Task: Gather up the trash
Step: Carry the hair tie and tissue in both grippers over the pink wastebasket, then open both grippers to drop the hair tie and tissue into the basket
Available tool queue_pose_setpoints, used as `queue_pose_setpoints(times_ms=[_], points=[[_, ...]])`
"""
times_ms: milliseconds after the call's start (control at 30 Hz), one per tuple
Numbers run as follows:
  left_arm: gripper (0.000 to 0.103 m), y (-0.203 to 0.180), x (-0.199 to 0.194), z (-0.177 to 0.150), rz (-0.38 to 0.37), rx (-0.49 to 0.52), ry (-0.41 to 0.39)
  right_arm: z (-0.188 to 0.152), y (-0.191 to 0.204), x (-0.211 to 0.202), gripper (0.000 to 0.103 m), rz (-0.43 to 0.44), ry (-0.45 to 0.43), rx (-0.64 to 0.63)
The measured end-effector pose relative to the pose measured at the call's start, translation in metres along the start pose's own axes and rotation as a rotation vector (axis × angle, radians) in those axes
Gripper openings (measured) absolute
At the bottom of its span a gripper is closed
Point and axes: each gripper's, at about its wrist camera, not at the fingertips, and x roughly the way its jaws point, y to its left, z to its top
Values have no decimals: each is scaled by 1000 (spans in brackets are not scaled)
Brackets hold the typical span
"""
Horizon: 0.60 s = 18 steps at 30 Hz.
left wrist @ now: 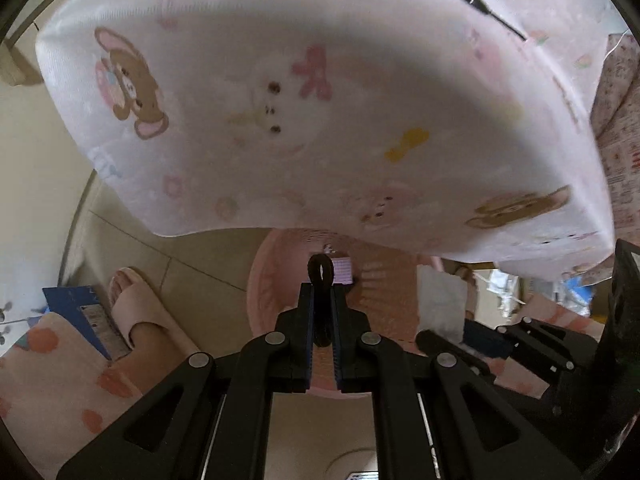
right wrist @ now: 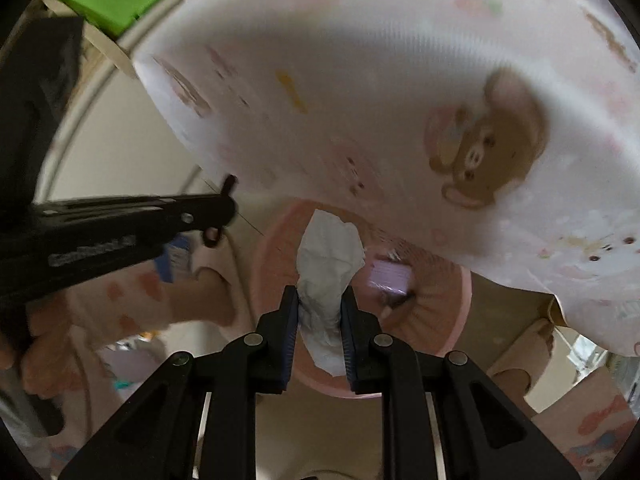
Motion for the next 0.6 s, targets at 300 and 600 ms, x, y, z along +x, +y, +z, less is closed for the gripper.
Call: queue_pose_setpoints(times_ms=[300,600], points=[[8,5,37,-7,34,15,93,-8,-14,48,27,-46,115,24],[45,4,35,-8,46,21,84,-18,-26,58,66,-42,147,85]])
